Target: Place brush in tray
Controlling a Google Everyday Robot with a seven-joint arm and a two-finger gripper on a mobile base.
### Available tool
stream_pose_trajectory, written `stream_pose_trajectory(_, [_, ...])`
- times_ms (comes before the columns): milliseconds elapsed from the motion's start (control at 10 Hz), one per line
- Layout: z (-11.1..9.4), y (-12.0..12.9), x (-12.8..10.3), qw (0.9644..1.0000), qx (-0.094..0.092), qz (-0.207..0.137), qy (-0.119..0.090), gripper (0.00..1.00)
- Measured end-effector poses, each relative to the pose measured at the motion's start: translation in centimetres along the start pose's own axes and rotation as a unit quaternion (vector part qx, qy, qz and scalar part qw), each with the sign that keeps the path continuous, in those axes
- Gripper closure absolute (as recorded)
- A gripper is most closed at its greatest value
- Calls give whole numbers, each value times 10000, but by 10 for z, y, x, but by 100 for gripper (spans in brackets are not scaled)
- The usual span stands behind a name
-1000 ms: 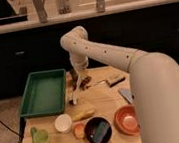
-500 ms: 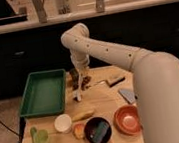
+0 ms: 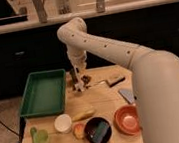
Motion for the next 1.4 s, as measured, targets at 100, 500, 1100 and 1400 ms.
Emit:
stream_pose_trajectory(100, [-4,-3,-3,10000,23,-74,-7,100])
stream_pose_trajectory(500, [-29,-17,-20,9984,113,-544,-44,100])
stream_pose_trajectory(1100, [-54,-42,-45,9920,242,-1230,-144,100])
stream_pose_trajectory(1400, [-57,-52,-54,9883,222,-1496,-207,100])
